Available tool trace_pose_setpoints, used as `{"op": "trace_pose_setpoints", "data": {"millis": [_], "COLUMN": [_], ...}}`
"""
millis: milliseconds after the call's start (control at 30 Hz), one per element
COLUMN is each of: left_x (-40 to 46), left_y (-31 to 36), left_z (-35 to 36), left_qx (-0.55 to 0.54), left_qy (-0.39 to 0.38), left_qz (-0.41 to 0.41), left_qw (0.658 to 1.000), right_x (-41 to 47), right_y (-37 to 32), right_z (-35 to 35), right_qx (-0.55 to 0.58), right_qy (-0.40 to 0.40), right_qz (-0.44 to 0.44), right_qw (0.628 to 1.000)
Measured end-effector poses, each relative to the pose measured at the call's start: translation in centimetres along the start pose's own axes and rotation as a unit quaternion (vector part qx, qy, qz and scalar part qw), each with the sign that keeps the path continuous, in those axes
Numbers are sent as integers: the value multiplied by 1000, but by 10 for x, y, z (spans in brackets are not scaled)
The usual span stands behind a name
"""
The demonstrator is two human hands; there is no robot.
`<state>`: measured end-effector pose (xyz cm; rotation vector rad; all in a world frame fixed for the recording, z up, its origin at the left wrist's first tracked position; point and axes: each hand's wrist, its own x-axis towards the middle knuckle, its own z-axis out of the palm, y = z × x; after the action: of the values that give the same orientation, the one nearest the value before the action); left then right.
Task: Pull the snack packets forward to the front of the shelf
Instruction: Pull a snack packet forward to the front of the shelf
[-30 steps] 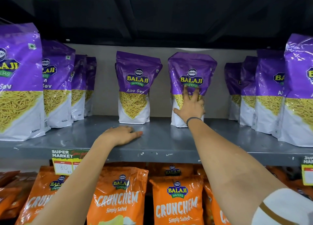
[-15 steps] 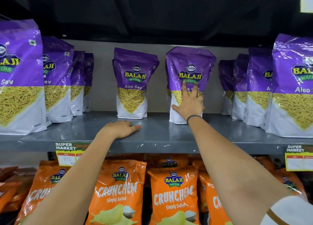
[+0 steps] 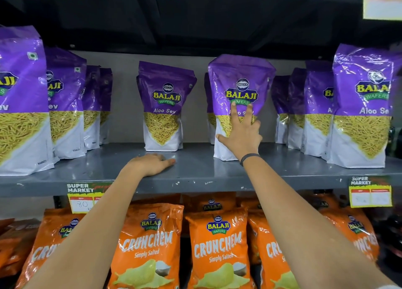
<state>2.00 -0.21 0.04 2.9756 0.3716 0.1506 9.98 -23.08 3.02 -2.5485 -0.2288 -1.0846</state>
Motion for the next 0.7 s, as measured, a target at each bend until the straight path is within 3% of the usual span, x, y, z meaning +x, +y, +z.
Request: {"op": "trace_pose_setpoints", "data": {"millis": [700], "left_x": [1], "left_y": [-1], "left_z": [0], "left_qx": [-16], "left_qy": [-4], "left_qz": [4], "left_qw": [1000], "right_x": [-36], "right_y": [10], "right_z": [-41], "right_qx": [-14], "right_qy": [27], "right_qz": [-5], "right_qw": [1000]}}
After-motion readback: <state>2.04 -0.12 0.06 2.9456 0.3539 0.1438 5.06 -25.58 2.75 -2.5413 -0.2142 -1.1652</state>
